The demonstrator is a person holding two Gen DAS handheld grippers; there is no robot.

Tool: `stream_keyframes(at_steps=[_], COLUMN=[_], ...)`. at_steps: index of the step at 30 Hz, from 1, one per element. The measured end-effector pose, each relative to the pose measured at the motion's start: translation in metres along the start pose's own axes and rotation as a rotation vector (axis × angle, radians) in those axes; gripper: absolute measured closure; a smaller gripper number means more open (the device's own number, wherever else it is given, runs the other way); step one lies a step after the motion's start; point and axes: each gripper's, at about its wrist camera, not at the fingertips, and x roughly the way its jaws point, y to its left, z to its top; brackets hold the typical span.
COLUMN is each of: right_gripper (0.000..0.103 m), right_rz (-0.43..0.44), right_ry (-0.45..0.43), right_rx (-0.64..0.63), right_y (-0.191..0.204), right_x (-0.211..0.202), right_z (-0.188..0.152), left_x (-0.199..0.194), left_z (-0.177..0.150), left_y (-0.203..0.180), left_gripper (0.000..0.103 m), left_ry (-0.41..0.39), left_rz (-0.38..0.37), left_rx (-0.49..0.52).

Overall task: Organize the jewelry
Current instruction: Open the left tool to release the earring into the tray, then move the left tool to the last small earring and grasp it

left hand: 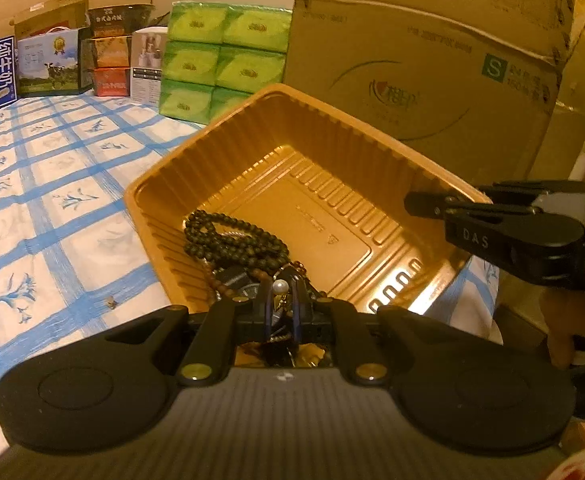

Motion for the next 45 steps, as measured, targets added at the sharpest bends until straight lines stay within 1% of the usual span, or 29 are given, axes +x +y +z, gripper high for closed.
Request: stream_keyframes(at_steps=[3, 4, 6, 15, 19, 23, 27, 39, 45], right_gripper=[0.098, 0.098, 0.098, 0.098, 0.098, 0.098, 0.098, 0.098, 0.098], right_rz=[0.0, 0.0, 0.0, -0.002, -0.001, -0.002, -0.001, -0.002, -0.002], right_ry=[0.0, 0.0, 0.0, 0.0, -0.001, 0.0, -0.001, 0.001, 0.002], right_rx=[0.001, 0.0, 0.0, 0.004, 0.003, 0.004, 0.004, 0.003, 0.002], right_y=[0.0, 0.0, 0.0, 0.0, 0.001, 0.0, 0.0, -0.001, -0.002], right_x=[0.0, 0.0, 0.0, -0.001, -0.002, -0.001, -0.001, 0.0, 0.001], right_z=[0.0, 0.0, 0.0, -0.001, -0.001, -0.001, -0.001, -0.002, -0.003], left_x=[0.0, -0.001, -0.003, -0.018, -0.021, -0.017, -0.01, 0.003, 0.012], left_z=[-0.003, -0.004, -0.007, -0.019, -0.021, -0.022, -0.024, -0.023, -0.02], left_y=[-0.001, 0.0, 0.007, 0.065, 0.082, 0.089, 0.092, 0.097, 0.098], left_gripper=[0.093, 0.09, 0.089, 0.089, 0.089, 0.088, 0.088, 0.088, 0.087], left_ry=[0.001, 0.0, -0.003, 0.005, 0.013, 0.02, 0.029, 0.041, 0.032], left_rz=[0.0, 0.007, 0.027, 0.187, 0.232, 0.265, 0.281, 0.286, 0.292], left_rx=[-0.002, -0.002, -0.011, -0.094, -0.112, -0.111, -0.108, -0.1, -0.065])
